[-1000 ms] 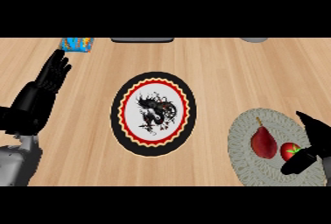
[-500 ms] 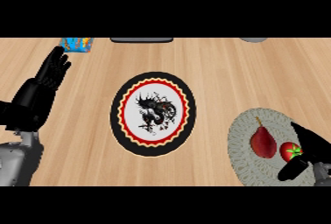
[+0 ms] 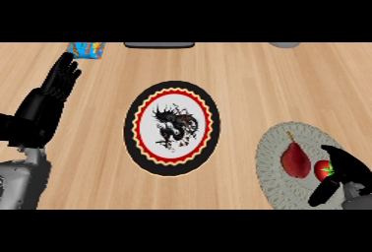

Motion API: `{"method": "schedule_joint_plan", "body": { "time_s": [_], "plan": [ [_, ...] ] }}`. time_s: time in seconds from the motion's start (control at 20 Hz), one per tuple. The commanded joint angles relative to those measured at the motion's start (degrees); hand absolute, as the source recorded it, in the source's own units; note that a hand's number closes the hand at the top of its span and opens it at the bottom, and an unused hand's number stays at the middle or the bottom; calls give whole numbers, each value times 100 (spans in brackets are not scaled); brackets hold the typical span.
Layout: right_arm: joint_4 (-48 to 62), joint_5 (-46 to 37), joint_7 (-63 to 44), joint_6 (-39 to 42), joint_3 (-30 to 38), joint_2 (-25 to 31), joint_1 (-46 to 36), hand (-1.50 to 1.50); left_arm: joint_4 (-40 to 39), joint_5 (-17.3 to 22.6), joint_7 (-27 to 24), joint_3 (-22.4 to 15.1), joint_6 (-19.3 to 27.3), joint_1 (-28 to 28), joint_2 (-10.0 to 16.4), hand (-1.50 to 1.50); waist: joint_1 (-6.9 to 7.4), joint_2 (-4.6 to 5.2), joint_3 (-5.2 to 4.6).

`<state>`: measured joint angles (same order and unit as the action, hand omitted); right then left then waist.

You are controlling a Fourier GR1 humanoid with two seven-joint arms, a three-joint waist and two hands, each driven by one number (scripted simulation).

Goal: Pick the tomato from the placemat and place it in the plate

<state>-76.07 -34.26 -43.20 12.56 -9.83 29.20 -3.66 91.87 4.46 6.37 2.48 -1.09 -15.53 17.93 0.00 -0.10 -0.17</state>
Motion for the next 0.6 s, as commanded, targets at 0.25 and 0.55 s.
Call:
{"method": "schedule_joint_plan", "body": {
  "time_s": [0.25, 0.55],
  "plan": [
    [545, -1199, 910, -1356, -48, -36, -411, 150, -146, 38, -121, 127, -221, -16, -3, 0, 31, 20, 19],
    [-2221, -2009, -433, -2072, -776, -401, 2339, 150, 284, 5, 50, 298, -92, 337, 82, 0, -221, -62, 1]
  ]
}}
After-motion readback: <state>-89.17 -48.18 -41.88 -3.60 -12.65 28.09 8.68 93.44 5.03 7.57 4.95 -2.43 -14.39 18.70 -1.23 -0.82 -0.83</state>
